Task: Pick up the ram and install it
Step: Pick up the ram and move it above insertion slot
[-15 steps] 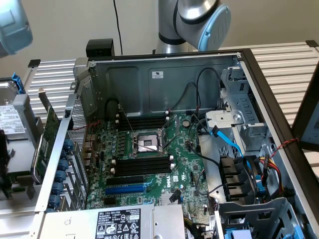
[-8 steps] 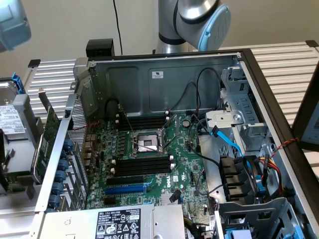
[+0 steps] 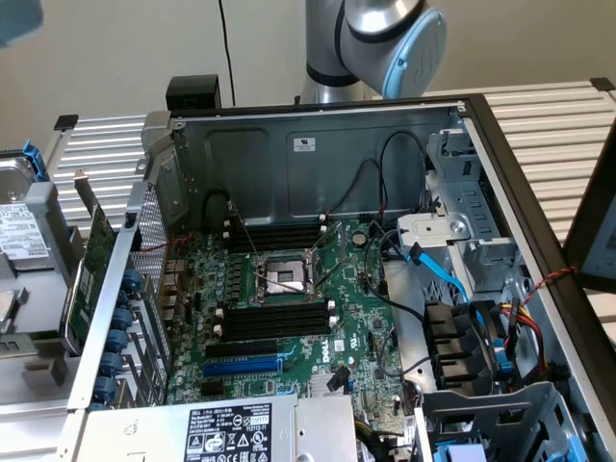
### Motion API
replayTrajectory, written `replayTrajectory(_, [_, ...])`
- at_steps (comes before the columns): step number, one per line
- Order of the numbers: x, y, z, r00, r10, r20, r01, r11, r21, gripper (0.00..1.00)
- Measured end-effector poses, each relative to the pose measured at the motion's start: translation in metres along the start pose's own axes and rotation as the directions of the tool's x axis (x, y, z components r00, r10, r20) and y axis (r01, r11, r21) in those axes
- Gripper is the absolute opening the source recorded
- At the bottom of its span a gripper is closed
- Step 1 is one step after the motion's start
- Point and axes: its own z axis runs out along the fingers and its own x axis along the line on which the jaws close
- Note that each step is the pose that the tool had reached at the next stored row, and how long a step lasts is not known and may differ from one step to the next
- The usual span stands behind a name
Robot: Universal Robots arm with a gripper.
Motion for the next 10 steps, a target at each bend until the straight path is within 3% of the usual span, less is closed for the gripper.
replayTrajectory(4, [0.001, -0.0008, -0.0179, 1.0000, 0.000, 0.0001, 0.000, 1.0000, 0.0001, 0.12])
replayTrajectory(10, [0.006, -0.0133, -0.0457, 1.0000, -0.002, 0.0025, 0.002, 1.0000, -0.0003, 0.12])
